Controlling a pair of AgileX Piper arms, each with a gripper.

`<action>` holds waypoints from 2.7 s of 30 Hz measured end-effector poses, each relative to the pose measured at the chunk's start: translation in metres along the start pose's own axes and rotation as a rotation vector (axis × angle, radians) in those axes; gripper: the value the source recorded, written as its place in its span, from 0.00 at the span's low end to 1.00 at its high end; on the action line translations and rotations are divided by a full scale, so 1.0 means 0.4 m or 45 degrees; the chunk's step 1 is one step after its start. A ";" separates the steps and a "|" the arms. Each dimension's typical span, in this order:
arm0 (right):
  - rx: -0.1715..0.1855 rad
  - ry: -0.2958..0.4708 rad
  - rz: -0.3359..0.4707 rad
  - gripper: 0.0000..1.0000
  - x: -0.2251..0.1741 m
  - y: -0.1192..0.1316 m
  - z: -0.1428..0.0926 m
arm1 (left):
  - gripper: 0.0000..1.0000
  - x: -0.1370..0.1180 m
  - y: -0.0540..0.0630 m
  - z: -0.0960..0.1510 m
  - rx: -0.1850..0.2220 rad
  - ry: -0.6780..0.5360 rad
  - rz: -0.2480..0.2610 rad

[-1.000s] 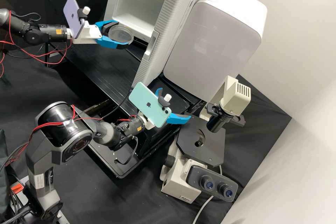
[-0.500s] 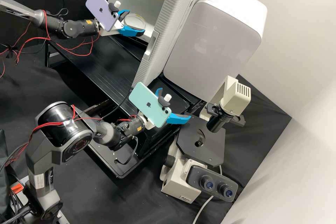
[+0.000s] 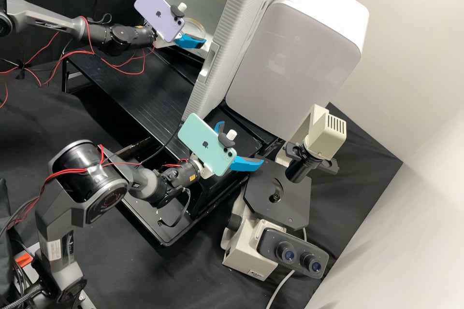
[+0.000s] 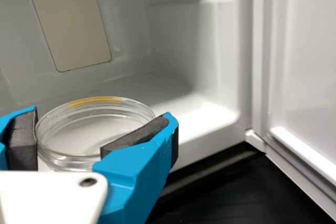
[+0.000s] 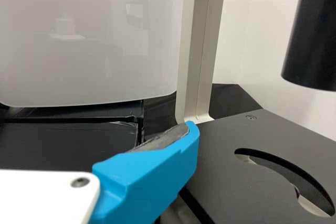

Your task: Place the petri dish in the incubator

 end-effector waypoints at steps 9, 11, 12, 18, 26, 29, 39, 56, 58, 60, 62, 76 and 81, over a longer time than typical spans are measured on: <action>0.000 0.000 0.000 1.00 0.000 0.000 0.000 | 0.00 0.056 -0.007 0.010 -0.062 0.096 -0.013; 0.000 0.000 0.000 1.00 0.000 0.000 0.000 | 0.00 0.068 -0.007 0.003 -0.083 0.112 -0.013; 0.000 0.000 0.000 1.00 0.000 0.000 0.000 | 0.00 0.074 -0.007 -0.001 -0.092 0.122 -0.011; 0.000 0.000 0.000 1.00 0.000 0.000 0.000 | 0.00 0.106 -0.004 -0.041 -0.129 0.197 0.006; 0.000 0.000 0.000 1.00 0.000 0.000 0.000 | 0.00 0.131 -0.016 -0.070 -0.131 0.252 0.008; 0.000 0.000 0.000 1.00 0.000 0.000 0.000 | 0.00 0.131 -0.016 -0.070 -0.132 0.251 0.009; 0.000 0.000 0.000 1.00 0.000 0.000 0.000 | 0.00 0.132 -0.014 -0.069 -0.133 0.240 0.010; 0.000 0.000 0.000 1.00 0.000 0.000 0.000 | 0.00 0.145 -0.018 -0.060 -0.155 0.131 -0.013; 0.000 0.000 0.000 1.00 0.000 0.000 0.000 | 0.00 0.146 -0.014 -0.060 -0.158 0.119 -0.008; 0.000 0.000 0.000 1.00 0.000 0.000 0.000 | 0.00 0.147 -0.015 -0.056 -0.158 0.101 -0.011; 0.000 0.000 0.000 1.00 0.000 0.000 0.000 | 0.00 0.149 -0.017 -0.052 -0.158 0.080 -0.015; 0.000 0.000 0.000 1.00 0.000 0.000 0.000 | 1.00 0.151 -0.020 -0.045 -0.158 0.041 -0.022; 0.000 0.000 0.000 1.00 0.000 0.000 0.000 | 1.00 0.151 -0.021 -0.039 -0.158 0.009 -0.026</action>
